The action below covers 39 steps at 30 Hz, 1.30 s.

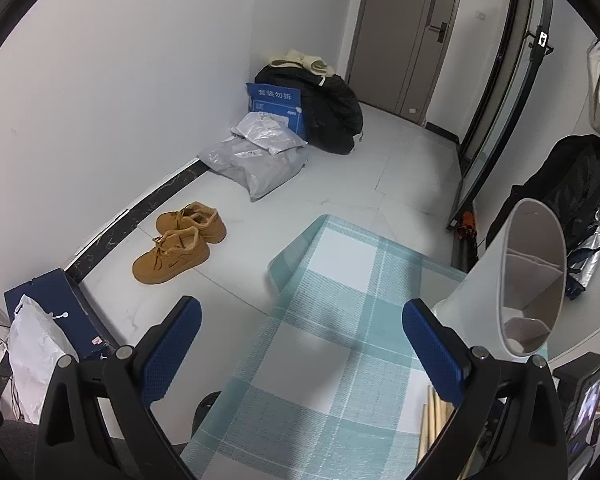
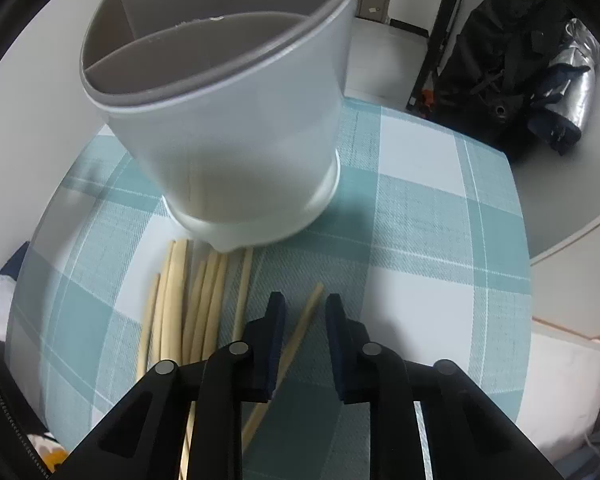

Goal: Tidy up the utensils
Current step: 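Lower the right tool to the chopstick pile and grasp one chopstick, then grasp a chopstick with the left tool while the right tool holds its chopstick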

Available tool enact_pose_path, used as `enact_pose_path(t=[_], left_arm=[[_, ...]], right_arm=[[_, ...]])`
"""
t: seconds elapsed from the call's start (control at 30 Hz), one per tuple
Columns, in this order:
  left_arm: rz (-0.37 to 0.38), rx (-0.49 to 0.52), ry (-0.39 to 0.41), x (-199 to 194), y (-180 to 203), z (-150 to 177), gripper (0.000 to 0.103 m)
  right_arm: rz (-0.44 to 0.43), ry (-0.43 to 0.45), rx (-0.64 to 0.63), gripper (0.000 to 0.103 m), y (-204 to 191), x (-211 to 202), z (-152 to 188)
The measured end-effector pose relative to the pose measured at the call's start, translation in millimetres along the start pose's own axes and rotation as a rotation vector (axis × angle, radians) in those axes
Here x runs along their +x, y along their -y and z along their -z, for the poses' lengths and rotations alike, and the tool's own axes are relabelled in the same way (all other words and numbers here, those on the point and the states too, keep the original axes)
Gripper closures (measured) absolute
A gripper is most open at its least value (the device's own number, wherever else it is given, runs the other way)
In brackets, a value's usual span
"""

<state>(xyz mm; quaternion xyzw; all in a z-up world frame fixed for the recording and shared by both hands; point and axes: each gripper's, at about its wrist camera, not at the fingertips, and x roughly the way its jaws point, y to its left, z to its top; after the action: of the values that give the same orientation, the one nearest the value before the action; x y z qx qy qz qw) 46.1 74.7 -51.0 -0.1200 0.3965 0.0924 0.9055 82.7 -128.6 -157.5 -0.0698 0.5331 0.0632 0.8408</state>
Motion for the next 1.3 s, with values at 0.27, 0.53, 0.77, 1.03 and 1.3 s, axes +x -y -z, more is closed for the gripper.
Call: enact_pose_path(t=[0.27, 0.53, 0.77, 1.03, 1.3], left_arm=[[-0.018, 0.03, -0.04, 7.2, 3.0, 4.3, 0.004], [0.047, 0.184, -0.201, 16.2, 22.6, 38.9, 0.004], [0.12, 0.267, -0.397, 21.9, 48.8, 70.6, 0.004], [0.067, 0.303, -0.472, 32.4, 61.8, 81.9, 0.005], [0.042, 0.368, -0.481, 36.4, 66.6, 56.4, 0.011]], right_arm=[[-0.101, 0.075, 0.101, 0.099, 23.6, -11.3, 5.6], [-0.239, 0.181, 0.277, 0.099, 63.6, -43.5, 21.0], [-0.343, 0.278, 0.418, 0.099, 100.8, -65.7, 27.6], [-0.378, 0.355, 0.518, 0.099, 131.8, -90.2, 34.6], [-0.363, 0.443, 0.523, 0.099, 140.1, -112.5, 40.1]])
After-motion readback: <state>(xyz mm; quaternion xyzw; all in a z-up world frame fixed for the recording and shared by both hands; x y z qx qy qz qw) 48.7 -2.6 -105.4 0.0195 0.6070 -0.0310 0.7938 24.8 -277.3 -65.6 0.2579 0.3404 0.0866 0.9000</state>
